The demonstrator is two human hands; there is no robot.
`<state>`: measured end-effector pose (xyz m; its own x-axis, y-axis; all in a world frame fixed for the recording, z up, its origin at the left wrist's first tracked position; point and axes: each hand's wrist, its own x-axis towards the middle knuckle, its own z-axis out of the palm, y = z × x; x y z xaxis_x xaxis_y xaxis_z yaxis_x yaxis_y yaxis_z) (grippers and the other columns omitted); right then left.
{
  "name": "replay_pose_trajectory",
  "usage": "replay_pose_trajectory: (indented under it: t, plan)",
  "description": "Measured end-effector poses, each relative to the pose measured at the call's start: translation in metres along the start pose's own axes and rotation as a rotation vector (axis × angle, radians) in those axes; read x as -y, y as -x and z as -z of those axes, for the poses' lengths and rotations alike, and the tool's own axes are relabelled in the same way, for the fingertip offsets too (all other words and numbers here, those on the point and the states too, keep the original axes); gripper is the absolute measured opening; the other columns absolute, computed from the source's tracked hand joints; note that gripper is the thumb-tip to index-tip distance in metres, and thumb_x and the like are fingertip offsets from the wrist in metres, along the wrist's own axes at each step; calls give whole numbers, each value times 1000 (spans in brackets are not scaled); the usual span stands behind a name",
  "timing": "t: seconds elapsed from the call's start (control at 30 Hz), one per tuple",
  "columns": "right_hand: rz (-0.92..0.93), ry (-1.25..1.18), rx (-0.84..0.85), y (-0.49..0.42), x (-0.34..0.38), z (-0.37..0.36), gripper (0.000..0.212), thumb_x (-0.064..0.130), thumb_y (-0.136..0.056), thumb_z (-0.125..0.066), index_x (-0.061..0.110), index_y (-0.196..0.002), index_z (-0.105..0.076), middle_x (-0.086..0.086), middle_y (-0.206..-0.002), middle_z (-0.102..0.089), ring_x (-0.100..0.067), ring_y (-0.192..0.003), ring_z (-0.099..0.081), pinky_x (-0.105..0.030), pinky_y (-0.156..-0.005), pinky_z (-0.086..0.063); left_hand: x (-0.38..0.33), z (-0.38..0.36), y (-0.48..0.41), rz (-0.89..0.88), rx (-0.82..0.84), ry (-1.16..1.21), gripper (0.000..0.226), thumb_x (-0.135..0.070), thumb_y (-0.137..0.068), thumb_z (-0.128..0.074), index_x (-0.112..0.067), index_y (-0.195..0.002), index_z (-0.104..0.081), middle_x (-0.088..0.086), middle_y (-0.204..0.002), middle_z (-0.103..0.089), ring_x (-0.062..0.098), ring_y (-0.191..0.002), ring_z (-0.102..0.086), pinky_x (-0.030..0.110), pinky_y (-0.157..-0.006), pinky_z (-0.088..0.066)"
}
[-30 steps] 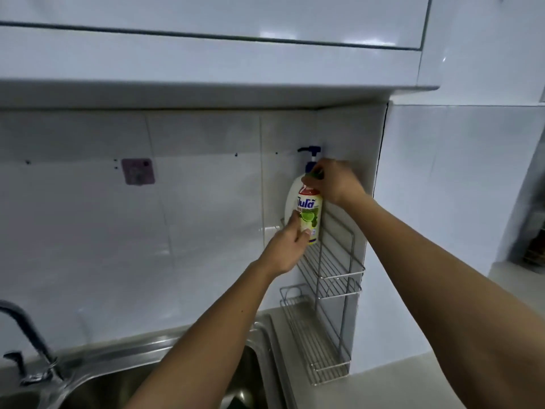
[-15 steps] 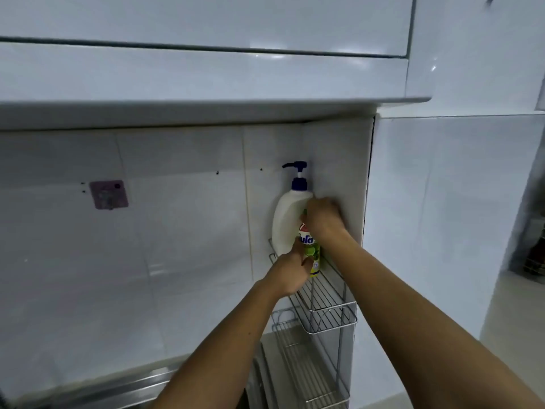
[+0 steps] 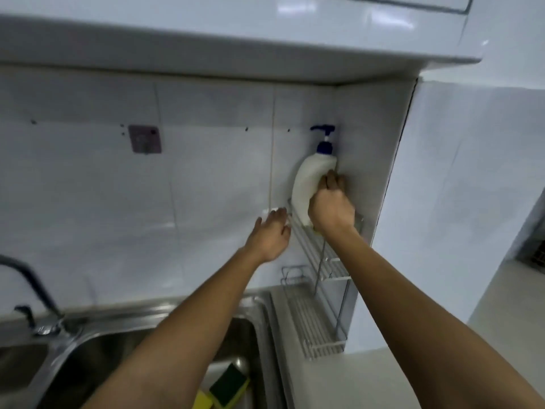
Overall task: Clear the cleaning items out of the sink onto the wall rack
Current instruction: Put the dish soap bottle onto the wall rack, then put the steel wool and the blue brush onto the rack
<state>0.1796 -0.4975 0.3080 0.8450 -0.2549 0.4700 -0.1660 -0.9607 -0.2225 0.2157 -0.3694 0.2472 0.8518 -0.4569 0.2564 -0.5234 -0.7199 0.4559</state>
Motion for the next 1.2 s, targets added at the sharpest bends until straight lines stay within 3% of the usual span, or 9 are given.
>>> replay_pose_trajectory:
  t: [0.1, 0.2, 0.37, 0.57, 0.8, 0.97, 1.2]
  plan:
    - [56, -7, -49, 23, 29, -15, 52, 14, -93, -44, -8, -139, -35, -20, -152, -31, -36, -141, -27, -48, -112, -34, 34, 10, 32, 78, 6, -88, 54, -24, -103, -27, -5, -151, -15, 14, -159, -21, 26, -148, -21, 43, -123, -10]
    - [163, -12, -25, 56, 59, -47, 51, 13, -92, -41, -6, -139, -36, -19, -151, -34, -34, -142, -26, -48, -113, -29, 71, 13, 71, 169, 21, -114, 53, -24, -103, -26, -6, -151, -16, 14, -158, -24, 28, -146, -25, 43, -122, -10]
    - [272, 6, 267, 128, 96, -111, 56, 20, -100, -32, 2, -150, -13, -13, -161, -11, -29, -149, -7, -45, -121, -15, 125, -2, 144, 270, 124, -179, 53, -24, -102, -28, -5, -151, -17, 13, -158, -24, 26, -146, -24, 45, -122, -12]
    - [383, 0, 534, 210, 116, -178, 59, 26, -101, -28, 6, -151, -6, -8, -162, -5, -24, -150, -2, -44, -120, -10, 181, -33, 227, 397, 283, -254, 55, -27, -102, -27, -6, -152, -16, 10, -160, -20, 23, -149, -19, 44, -121, -13]
    - [390, -28, 652, 277, 111, -216, 58, 29, -101, -27, 9, -152, -7, -5, -162, 0, -22, -150, 3, -44, -120, -7, 206, -62, 296, 434, 456, -352, 57, -28, -103, -24, -6, -153, -11, 8, -162, -13, 20, -150, -13, 42, -120, -12]
    - [377, -47, 697, 300, 109, -227, 59, 29, -102, -27, 11, -152, -4, -5, -162, 1, -23, -150, 4, -44, -120, -6, 213, -82, 322, 498, 586, -292, 62, -32, -102, -26, -5, -153, -4, 11, -163, -4, 24, -151, -7, 46, -120, -13]
    - [316, -49, 801, 324, 99, -247, 62, 28, -100, -32, 12, -152, -2, -3, -162, 0, -20, -150, 3, -42, -120, -8, 224, -100, 347, 555, 685, -257, 63, -34, -102, -27, -5, -153, -6, 12, -163, -7, 25, -150, -10, 47, -120, -15]
